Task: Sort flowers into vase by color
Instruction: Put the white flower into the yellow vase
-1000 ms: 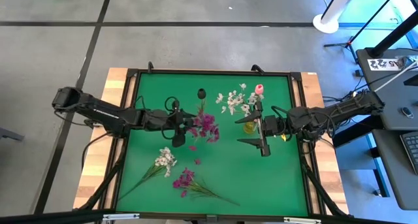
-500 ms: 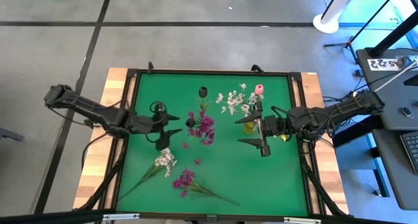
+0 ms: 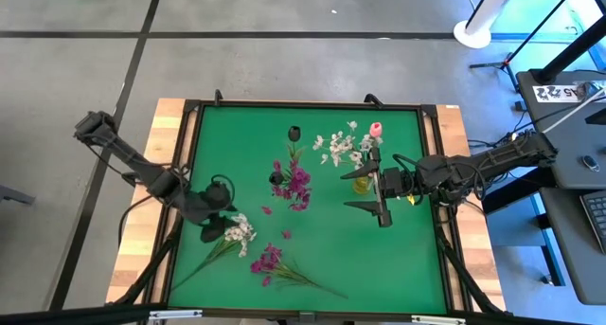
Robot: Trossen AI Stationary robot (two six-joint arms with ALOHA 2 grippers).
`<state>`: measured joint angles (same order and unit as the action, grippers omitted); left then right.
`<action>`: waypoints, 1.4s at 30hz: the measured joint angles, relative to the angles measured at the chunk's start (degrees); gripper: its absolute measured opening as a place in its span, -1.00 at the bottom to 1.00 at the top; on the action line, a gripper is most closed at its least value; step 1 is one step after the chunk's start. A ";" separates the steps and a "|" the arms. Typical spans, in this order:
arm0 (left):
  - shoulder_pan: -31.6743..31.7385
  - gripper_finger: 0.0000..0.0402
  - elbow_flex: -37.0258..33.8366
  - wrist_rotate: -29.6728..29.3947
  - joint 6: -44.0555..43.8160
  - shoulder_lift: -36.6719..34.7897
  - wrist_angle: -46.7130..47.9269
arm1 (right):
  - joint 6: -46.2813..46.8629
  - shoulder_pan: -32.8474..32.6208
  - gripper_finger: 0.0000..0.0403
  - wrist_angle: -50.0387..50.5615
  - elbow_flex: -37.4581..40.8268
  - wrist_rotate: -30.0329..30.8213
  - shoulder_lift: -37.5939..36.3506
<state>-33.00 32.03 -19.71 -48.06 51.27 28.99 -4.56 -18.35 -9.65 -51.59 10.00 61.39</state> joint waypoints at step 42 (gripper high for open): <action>-10.28 -0.38 0.22 22.92 -34.12 27.71 1.94 | 1.31 0.00 0.41 0.85 0.02 -0.11 0.00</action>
<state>-43.28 32.25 3.21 -82.18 78.98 30.93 -3.25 -18.35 -8.80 -51.57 9.89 61.39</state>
